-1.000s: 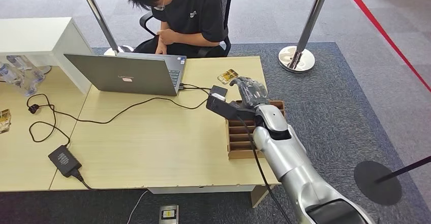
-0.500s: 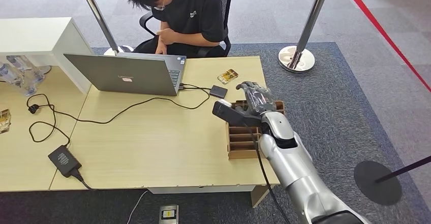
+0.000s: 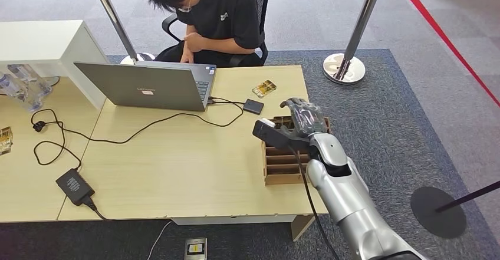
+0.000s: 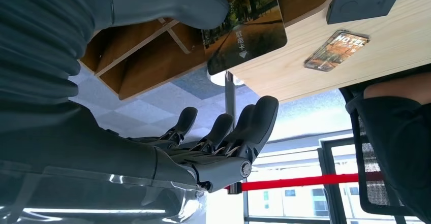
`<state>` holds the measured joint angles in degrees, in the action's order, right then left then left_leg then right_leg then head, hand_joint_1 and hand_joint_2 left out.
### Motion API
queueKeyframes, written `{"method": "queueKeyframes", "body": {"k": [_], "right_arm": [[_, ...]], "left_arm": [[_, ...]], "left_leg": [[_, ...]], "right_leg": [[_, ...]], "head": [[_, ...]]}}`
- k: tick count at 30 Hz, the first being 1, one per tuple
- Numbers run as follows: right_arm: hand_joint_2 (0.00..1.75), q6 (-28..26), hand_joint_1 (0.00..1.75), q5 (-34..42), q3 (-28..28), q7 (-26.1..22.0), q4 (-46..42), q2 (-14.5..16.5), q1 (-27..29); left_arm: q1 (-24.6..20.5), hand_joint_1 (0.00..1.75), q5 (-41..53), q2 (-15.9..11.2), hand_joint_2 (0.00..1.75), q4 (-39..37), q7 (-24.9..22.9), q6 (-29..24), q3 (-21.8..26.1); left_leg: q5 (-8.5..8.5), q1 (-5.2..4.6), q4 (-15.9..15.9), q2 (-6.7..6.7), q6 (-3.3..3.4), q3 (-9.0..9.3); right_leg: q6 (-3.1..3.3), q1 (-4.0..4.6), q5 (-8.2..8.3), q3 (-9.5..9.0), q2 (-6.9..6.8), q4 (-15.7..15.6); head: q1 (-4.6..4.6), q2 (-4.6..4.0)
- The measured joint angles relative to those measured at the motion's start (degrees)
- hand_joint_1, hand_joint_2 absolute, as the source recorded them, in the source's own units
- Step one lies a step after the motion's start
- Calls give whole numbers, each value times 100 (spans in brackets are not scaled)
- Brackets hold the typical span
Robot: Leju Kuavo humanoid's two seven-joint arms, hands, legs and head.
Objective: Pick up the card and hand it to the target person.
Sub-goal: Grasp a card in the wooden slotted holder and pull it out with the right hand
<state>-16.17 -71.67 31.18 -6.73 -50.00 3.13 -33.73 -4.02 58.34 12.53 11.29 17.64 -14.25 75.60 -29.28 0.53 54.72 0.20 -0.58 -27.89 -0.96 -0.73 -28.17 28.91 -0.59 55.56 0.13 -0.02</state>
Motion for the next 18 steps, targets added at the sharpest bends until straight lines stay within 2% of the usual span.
{"method": "queueKeyframes", "body": {"k": [18], "right_arm": [[175,-78,69,28,-80,-20,313,-13,-141]], "left_arm": [[4,0,29,-12,0,-10,-7,17,0]], "left_leg": [[0,0,0,1,0,-1]], "right_leg": [[0,0,0,-1,0,0]], "head": [[0,0]]}}
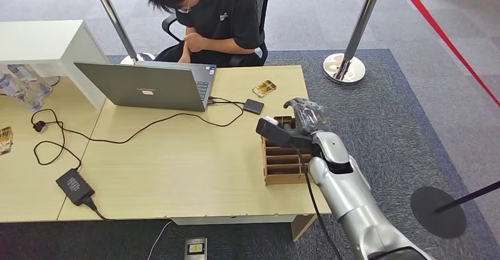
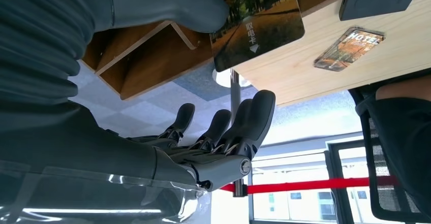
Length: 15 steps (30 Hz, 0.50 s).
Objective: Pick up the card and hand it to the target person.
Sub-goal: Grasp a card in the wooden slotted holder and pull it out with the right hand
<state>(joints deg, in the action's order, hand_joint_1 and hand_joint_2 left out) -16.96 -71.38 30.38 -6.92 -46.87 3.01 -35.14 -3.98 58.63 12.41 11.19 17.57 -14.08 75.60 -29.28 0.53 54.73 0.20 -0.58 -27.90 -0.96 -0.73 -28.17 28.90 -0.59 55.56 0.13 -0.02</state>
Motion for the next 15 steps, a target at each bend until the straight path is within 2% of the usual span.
{"method": "queueKeyframes", "body": {"k": [12,15], "right_arm": [[175,-34,83,10,-31,-92,235,78,-71],[175,-49,93,29,-32,-125,289,102,-92]], "left_arm": [[2,0,10,-13,0,-2,-23,0,0],[4,0,11,-17,0,-2,-31,0,0]], "left_leg": [[0,0,0,0,0,0],[0,0,0,0,0,0]], "right_leg": [[0,0,0,0,0,0],[0,0,0,0,0,0]], "head": [[1,-1],[1,-1]]}}
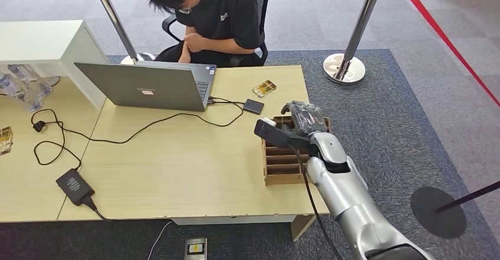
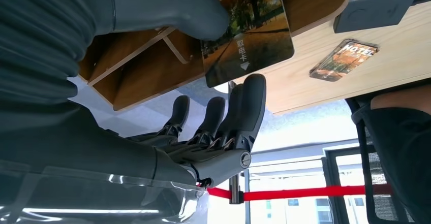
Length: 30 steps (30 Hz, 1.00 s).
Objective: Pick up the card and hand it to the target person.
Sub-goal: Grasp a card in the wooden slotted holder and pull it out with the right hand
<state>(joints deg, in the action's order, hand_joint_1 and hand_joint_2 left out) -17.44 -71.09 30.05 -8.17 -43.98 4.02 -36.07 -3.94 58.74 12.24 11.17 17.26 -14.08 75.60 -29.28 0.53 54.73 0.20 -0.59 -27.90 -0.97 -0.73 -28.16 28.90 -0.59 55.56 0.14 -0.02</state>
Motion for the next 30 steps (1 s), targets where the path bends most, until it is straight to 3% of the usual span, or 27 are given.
{"method": "queueKeyframes", "body": {"k": [2,19,23,27,30], "right_arm": [[175,-11,102,14,0,-22,30,14,-10],[175,-76,109,127,-2,-179,93,39,-97],[175,-90,128,149,-2,-192,94,39,-98],[175,-115,166,161,-2,-196,102,31,-98],[175,-128,175,167,-2,-210,121,21,-98]], "left_arm": [[2,0,3,-3,0,0,-3,0,0],[13,0,28,-31,0,-33,-27,0,0],[16,0,35,-34,0,-41,-28,0,0],[19,0,60,-40,0,-47,-33,0,0],[23,0,69,-47,0,-48,-51,0,0]], "left_leg": [[0,0,0,0,0,0],[0,0,0,0,0,0],[0,0,0,0,0,0],[0,0,0,0,0,0],[0,0,0,0,0,0]], "right_leg": [[0,0,0,0,0,0],[0,0,0,0,0,0],[0,0,0,0,0,0],[0,0,0,0,0,0],[-1,0,1,0,0,0]], "head": [[-1,0],[-1,1],[-1,1],[-1,1],[-1,0]]}}
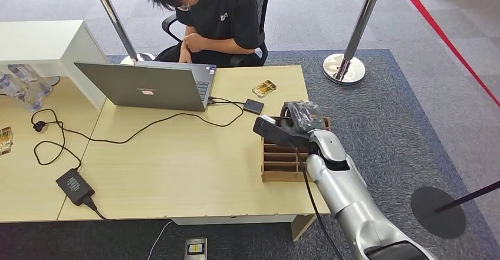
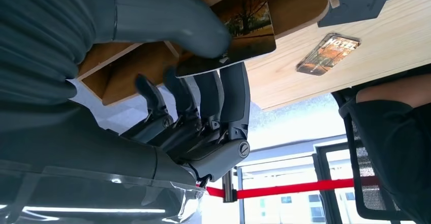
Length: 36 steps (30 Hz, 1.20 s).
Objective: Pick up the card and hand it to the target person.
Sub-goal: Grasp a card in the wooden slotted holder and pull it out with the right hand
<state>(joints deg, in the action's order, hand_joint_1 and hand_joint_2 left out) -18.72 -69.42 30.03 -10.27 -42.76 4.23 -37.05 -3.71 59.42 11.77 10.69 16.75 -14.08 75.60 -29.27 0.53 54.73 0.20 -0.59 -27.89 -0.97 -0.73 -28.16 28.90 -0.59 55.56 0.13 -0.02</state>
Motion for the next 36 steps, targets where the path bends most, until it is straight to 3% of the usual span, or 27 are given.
{"method": "queueKeyframes", "body": {"k": [21,36], "right_arm": [[175,-129,165,232,-1,-142,-49,-82,-23],[175,-110,160,649,-31,-188,-886,-388,175]], "left_arm": [[16,0,33,-33,0,-19,-53,1,0],[25,0,142,-99,0,-48,-69,85,0]], "left_leg": [[0,0,1,0,0,1],[0,0,1,0,0,1]], "right_leg": [[0,0,1,0,0,0],[0,0,1,1,0,0]], "head": [[1,1],[0,1]]}}
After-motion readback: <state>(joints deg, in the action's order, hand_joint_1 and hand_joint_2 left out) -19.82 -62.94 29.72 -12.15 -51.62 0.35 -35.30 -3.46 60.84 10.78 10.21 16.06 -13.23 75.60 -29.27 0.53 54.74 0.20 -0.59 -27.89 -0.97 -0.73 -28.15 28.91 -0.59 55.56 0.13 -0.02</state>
